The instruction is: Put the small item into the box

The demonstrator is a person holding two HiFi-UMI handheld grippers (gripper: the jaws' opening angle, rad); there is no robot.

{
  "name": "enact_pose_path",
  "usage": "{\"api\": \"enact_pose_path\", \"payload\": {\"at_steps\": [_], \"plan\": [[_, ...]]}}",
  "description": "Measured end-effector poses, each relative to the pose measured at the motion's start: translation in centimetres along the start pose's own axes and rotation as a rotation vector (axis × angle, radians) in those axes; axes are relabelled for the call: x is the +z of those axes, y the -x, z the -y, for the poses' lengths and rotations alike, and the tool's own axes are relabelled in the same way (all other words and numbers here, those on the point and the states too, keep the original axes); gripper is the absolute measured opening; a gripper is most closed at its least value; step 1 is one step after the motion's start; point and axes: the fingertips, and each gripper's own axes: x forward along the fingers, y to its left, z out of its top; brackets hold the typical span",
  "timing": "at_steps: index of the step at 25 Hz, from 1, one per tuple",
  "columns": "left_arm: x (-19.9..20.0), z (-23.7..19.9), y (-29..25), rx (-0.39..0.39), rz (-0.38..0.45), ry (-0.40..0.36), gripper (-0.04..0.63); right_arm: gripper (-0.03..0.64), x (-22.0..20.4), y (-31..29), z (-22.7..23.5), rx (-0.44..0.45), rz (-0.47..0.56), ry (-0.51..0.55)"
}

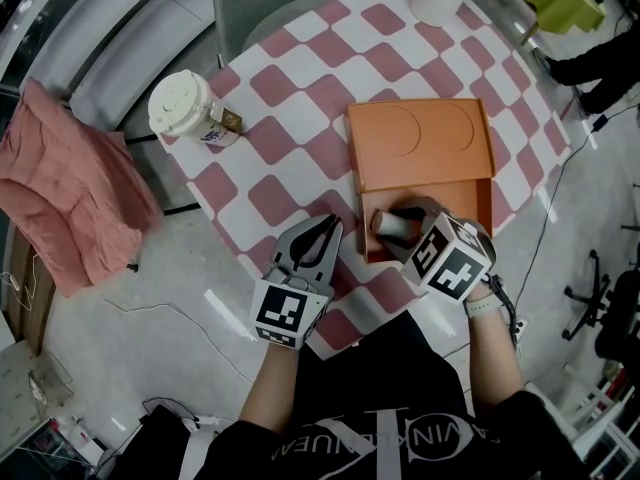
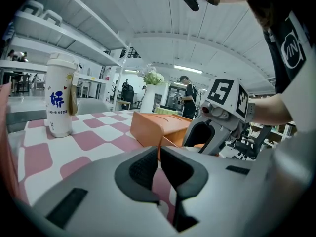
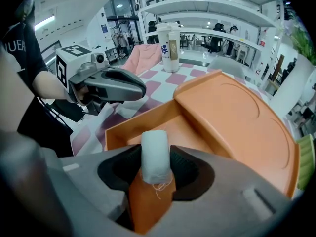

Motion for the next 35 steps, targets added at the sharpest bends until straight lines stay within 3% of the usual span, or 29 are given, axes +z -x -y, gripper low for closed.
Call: {"api": "enact_pose_path", "payload": {"at_steps": [19,27,31,35], "plan": [[1.1,1.7,1.2,-0.036,0.023,-0.043,0.025,0.178,0.6,2.5,-1.5,-0.034,0.098,-0.065],[1.5,2.6,2.0,-0.063,0.034,-0.066,0.025,0.178,0.8,4.3,-1.6,-0.124,0.172,-0.108],[1.3,3.0,2.5,-0.072,-0.008,-0.072,0.023,0.178,0.9,5.7,-1.3,-0.198,0.232,-0.155],[2.0,3.6,2.7,-0.093,0.042,-0.086,0.025,0.175,1.1,7.3,-1.1,-0.254,0.314,-0.208]]}}
